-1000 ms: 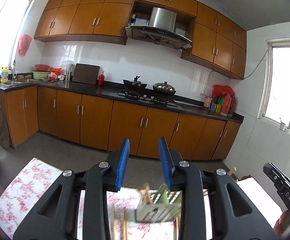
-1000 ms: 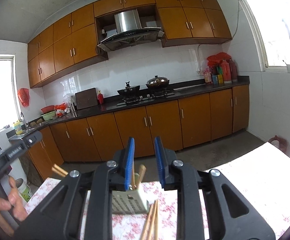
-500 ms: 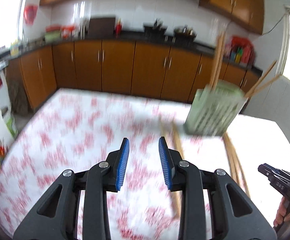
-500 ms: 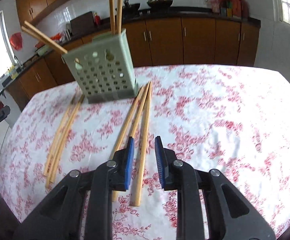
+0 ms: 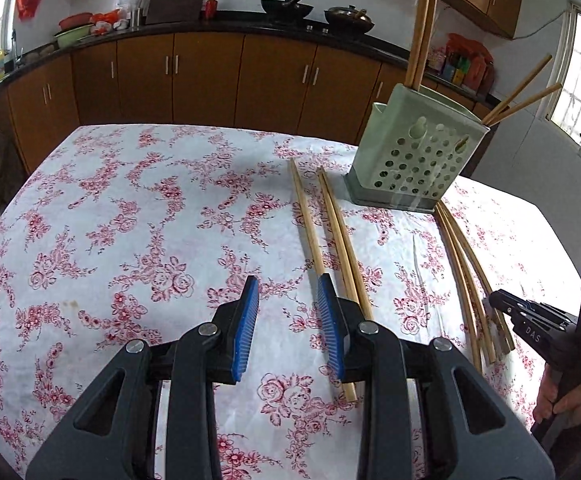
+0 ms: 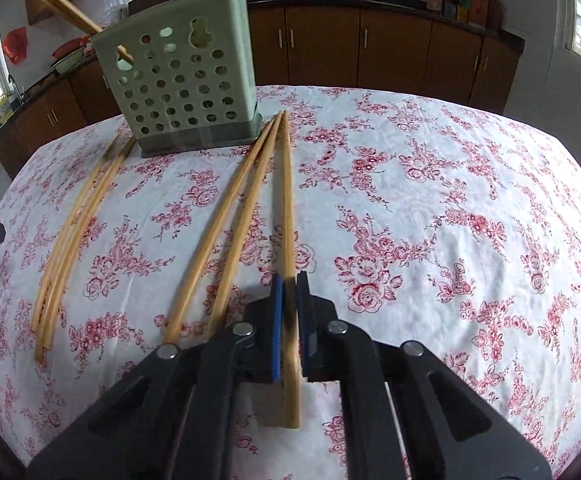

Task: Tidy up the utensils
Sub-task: 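Grasp a chopstick on the cloth with the right gripper while the left grasps another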

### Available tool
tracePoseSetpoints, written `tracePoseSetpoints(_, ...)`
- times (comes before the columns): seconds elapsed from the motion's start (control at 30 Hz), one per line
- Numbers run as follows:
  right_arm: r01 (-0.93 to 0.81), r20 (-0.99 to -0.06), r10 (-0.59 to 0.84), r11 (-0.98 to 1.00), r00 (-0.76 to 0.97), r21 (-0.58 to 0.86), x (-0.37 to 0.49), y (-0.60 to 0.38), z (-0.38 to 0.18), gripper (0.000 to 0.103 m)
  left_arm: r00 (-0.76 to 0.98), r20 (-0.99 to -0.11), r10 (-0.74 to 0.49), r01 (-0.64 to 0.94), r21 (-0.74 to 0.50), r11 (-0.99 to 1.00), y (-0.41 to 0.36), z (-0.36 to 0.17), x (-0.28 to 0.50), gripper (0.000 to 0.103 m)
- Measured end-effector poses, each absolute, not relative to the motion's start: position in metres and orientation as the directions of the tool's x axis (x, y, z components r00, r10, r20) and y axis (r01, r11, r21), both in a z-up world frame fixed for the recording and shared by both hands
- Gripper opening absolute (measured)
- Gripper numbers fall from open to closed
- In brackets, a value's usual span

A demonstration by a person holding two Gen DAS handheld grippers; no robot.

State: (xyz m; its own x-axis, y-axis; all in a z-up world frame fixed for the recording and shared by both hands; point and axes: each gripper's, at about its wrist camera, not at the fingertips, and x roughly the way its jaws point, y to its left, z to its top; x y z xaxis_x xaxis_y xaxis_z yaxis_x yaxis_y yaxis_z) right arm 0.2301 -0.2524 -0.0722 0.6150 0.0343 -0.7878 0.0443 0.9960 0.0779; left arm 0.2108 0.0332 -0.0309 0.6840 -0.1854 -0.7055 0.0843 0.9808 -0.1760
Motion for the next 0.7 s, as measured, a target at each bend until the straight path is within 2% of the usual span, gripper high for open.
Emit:
tracePoseSetpoints(0.17,0.200,-0.792,-0.058,0.976,0.608,0.082,0.233,-0.288,-0.071,0.008,0.655,-0.727,-0.207,0.128,-0.164,0.978,0.013,-0.042,0.217,0.031)
tracePoseSetpoints(0.37,0.213,-0.792,-0.060,0.973,0.608,0.091,0.230,-0.301,-0.072,0.008,0.620,-0.764,-0.175,0.154,-0.100,0.983,-0.010,-0.056,0.225,0.031)
tracePoseSetpoints(0.6,0.202,-0.790,-0.060,0.976,0.610,0.082,0.229,-0.298,-0.072,0.008,0.603,-0.792,-0.097,0.115,-0.034,0.993,-0.016,-0.070,0.235,0.009)
tracePoseSetpoints(0.7,0.196,-0.788,-0.062,0.978,0.613,0.076,0.228,-0.296,-0.072,0.008,0.614,-0.787,-0.059,0.091,-0.005,0.996,-0.012,-0.071,0.236,0.008)
